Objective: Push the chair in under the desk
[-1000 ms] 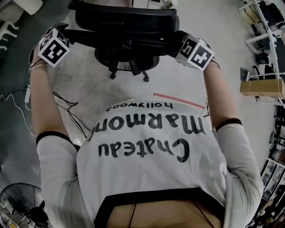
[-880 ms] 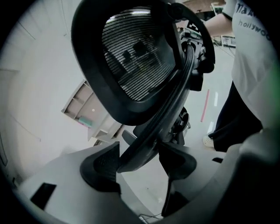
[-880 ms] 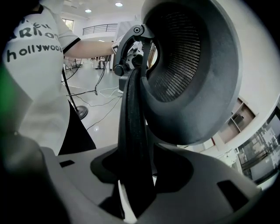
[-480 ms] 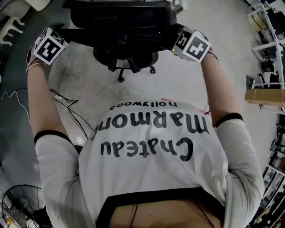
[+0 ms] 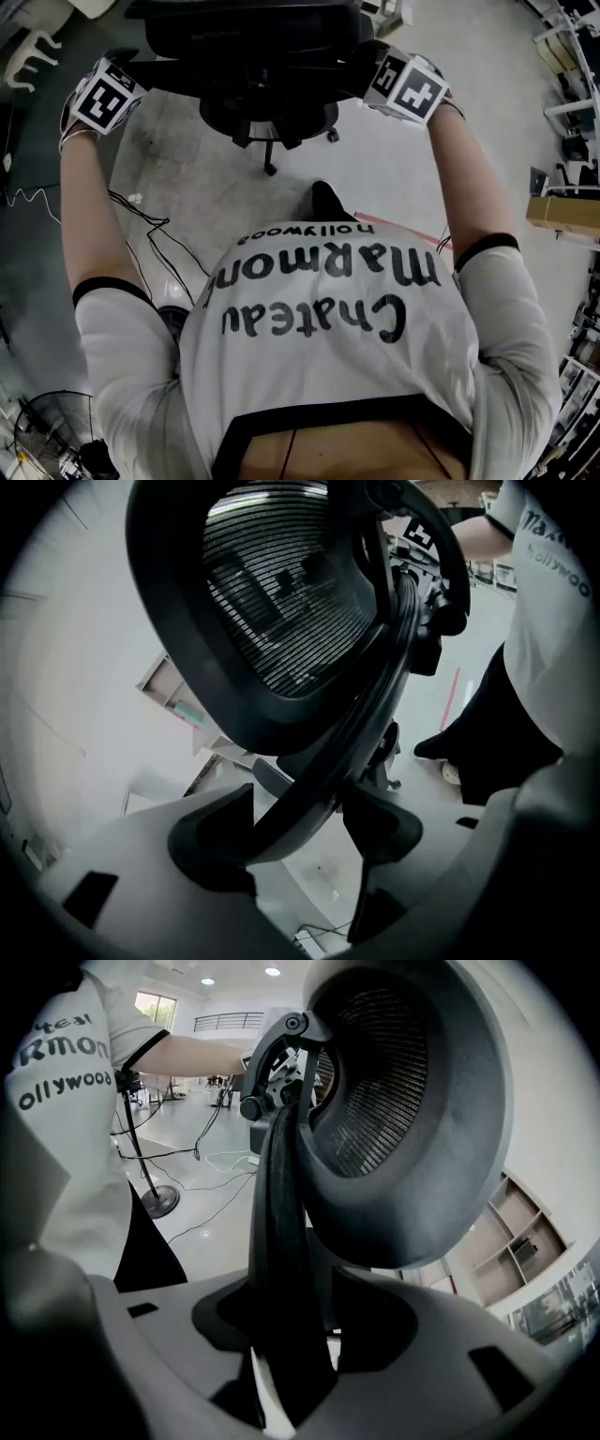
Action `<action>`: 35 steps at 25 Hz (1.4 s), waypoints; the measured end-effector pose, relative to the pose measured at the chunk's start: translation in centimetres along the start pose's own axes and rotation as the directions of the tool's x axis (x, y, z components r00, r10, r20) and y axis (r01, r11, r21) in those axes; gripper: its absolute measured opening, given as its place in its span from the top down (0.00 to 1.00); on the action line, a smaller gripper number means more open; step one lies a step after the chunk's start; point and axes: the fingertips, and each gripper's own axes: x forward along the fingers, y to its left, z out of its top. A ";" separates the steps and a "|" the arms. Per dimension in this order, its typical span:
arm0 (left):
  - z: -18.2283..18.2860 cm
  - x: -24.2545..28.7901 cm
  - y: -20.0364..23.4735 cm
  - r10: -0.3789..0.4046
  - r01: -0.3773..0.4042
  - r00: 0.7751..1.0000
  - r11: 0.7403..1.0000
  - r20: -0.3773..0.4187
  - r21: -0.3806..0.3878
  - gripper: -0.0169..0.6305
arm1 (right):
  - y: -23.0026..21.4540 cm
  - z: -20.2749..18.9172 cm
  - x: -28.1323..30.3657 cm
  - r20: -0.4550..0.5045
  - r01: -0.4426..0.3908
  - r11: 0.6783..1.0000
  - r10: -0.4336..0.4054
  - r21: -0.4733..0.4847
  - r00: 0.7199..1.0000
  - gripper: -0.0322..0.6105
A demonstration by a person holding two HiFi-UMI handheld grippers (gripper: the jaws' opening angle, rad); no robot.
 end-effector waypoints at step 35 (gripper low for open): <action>-3.3 10.2 17.0 -0.008 0.009 0.999 1.000 0.042 -0.019 0.51 | -17.3 6.8 12.0 -0.042 -0.045 0.999 0.045 0.012 0.998 0.61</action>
